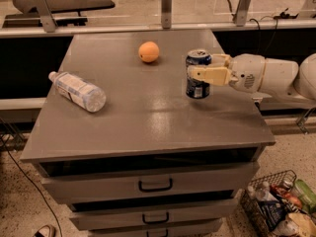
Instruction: Place pepsi can upright
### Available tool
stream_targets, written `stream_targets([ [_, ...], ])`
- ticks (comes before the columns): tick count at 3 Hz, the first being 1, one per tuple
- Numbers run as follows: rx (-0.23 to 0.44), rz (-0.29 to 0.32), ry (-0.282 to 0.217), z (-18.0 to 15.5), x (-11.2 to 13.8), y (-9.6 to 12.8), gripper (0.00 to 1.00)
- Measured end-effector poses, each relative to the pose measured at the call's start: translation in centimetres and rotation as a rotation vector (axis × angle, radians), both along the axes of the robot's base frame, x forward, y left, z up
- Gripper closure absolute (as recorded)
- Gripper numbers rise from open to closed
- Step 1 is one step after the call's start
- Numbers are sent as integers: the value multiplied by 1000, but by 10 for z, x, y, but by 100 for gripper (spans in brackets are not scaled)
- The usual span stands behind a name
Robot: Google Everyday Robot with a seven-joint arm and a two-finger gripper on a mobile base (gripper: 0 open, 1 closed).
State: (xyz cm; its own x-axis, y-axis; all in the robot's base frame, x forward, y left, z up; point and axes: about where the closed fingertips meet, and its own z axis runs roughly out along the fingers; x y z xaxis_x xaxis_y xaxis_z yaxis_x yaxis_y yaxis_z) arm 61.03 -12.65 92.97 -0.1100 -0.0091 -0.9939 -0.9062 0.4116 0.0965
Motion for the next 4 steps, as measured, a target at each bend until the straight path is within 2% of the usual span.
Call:
stream_targets([
  [1,15,45,-29,-9,-8,1,60],
  [3,33,107,-57,-17,-19,1,14],
  [4,35,126,-62,-18,-23,0,0],
])
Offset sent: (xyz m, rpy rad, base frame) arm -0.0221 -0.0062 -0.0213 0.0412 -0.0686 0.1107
